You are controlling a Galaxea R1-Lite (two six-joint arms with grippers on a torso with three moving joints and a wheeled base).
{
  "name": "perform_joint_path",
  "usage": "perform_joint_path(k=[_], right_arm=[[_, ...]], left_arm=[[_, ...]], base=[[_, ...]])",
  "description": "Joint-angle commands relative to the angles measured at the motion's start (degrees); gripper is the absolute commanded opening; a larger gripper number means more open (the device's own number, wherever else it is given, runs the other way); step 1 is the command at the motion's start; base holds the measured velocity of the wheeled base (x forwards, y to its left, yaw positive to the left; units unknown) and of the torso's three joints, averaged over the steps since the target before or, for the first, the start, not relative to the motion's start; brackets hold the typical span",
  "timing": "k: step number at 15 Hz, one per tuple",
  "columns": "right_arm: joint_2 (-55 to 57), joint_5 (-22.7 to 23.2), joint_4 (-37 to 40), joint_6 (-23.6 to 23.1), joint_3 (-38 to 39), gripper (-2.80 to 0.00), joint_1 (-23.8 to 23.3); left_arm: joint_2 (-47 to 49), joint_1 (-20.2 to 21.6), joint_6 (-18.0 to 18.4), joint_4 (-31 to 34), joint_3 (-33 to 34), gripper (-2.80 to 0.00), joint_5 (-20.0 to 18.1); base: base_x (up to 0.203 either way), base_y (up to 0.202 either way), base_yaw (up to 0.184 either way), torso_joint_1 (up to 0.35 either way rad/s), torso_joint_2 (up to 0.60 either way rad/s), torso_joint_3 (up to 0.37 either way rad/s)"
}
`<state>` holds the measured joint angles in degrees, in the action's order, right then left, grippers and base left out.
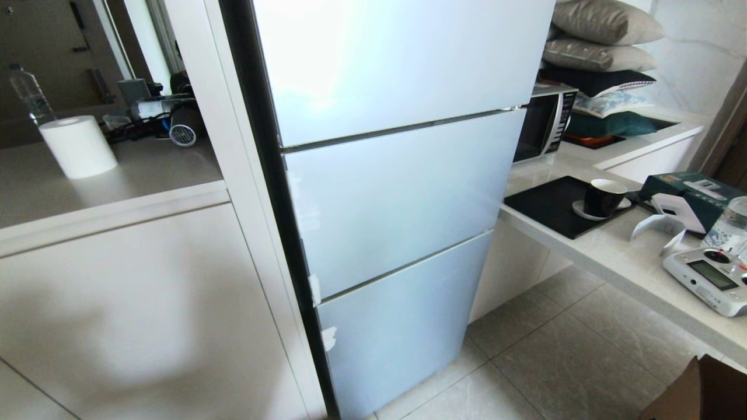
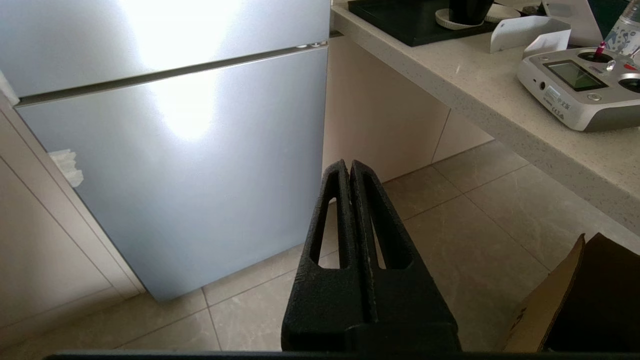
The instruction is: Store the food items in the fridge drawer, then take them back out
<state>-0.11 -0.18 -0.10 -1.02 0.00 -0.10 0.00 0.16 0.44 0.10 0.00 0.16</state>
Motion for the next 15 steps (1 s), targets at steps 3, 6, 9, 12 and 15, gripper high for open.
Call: perform_joint_path(k=[3,6,9,12,15], right_arm=[[0.0,0.0,0.0,0.0,0.0,-2.80,0.0],[0.0,0.0,0.0,0.3,0.0,-2.80,0.0],[0.0,0.0,0.0,0.5,0.0,-2.80,0.0],[0.0,0.0,0.0,0.5,0.0,-2.80,-0.1],[0.0,0.0,0.0,0.5,0.0,-2.80,-0.1]], left_arm=[[0.1,0.0,2.9,1.8,-0.5,-2.80,-0.5],[0.0,0.0,8.3,-0.9,-0.3,-2.80,-0.9],[3.8,0.0,9.4,-3.9,-12.9,-2.80,-1.0],[21.6,-0.7,2.3,-1.8,-24.7,-2.80,-1.6],[42.1,-1.8,-11.5,-5.6,-28.8,-2.80,-4.6]], base=[[0.000,0.000,0.000,0.000,0.00,0.000],[0.000,0.000,0.000,0.000,0.00,0.000],[0.000,0.000,0.000,0.000,0.00,0.000],[0.000,0.000,0.000,0.000,0.00,0.000],[0.000,0.000,0.000,0.000,0.00,0.000]])
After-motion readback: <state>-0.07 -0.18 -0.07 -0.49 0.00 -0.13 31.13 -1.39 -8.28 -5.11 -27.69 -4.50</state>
